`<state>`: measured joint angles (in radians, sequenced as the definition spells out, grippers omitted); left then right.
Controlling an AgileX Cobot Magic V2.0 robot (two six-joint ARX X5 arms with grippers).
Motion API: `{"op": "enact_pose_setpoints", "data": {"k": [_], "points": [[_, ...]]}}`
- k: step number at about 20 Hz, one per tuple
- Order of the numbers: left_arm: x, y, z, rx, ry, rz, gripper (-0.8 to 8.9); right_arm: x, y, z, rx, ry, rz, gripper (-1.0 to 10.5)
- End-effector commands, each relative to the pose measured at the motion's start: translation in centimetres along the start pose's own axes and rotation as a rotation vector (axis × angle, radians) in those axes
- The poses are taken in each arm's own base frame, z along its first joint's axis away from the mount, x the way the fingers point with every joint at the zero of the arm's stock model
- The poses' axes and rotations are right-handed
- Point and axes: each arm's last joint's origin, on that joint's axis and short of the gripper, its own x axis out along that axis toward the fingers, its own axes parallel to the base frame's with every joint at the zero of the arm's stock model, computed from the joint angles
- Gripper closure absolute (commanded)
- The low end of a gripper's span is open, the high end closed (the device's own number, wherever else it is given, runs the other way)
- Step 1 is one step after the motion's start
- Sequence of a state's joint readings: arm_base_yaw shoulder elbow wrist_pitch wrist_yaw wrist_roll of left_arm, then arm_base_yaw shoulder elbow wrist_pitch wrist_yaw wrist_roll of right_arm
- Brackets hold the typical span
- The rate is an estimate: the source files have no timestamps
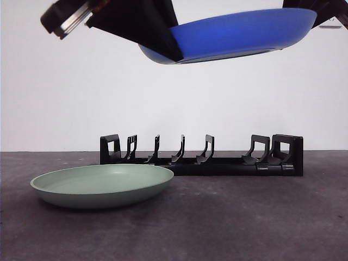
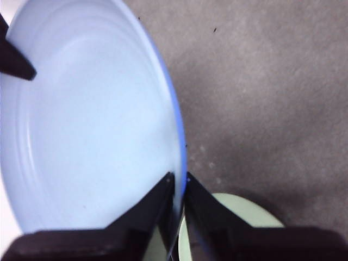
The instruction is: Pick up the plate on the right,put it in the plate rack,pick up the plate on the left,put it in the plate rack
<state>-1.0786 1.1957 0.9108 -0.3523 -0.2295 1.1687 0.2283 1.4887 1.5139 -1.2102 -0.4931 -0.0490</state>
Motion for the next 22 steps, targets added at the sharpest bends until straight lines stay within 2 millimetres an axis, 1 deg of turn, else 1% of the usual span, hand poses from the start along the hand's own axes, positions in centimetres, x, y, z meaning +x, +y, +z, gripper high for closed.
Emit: {"op": "enact_pose_setpoints", "data": {"k": [1,3,4,7,8,11,13,15,17,19,22], "points": [[-0.1,-0.1,0.2,-0.074,0.003,-0.007,8.22,-0.1,-0.1,0.2,-0.001,-0.018,-0.005,9.5],[-0.1,-0.3,0.2,-0.083,0.006,-0.023,8.22,-0.1,-0.1,0.4,-0.008,-0.032,-0.005,9.1],[-0.1,-0.4,0.2,-0.083,0.008,-0.03,8.22,-0.1,-0.1,0.5,-0.013,-0.04,-0.005,8.7],[-0.1,-0.6,0.2,-0.094,0.015,-0.044,8.22,-0.1,-0.1,0.7,-0.028,-0.067,0.013,6.7],[-0.1,-0.6,0.2,-0.11,0.015,-0.046,8.22,-0.1,-0.1,0.9,-0.033,-0.078,0.02,6.3],[-0.1,-0.7,0.2,-0.149,0.01,-0.058,8.22,-0.4,0.1,1.2,-0.051,-0.121,0.044,6.2],[-0.1,-0.8,0.1,-0.193,-0.004,-0.086,8.22,-1.1,0.5,1.6,-0.057,-0.196,0.041,6.2],[-0.1,-0.8,0.1,-0.292,-0.026,-0.103,8.22,-2.7,1.1,2.0,-0.054,-0.314,-0.017,6.2],[0.0,-0.3,-0.3,-0.434,-0.044,-0.082,8.22,-5.0,1.6,1.7,-0.056,-0.449,-0.163,6.2],[0.3,1.0,-1.3,-0.617,-0.112,-0.033,8.22,-7.0,2.4,0.7,-0.067,-0.531,-0.289,6.3],[0.4,3.9,-3.5,-0.933,-0.273,0.092,8.22,-8.6,3.3,-1.1,-0.102,-0.534,-0.328,6.3]]}}
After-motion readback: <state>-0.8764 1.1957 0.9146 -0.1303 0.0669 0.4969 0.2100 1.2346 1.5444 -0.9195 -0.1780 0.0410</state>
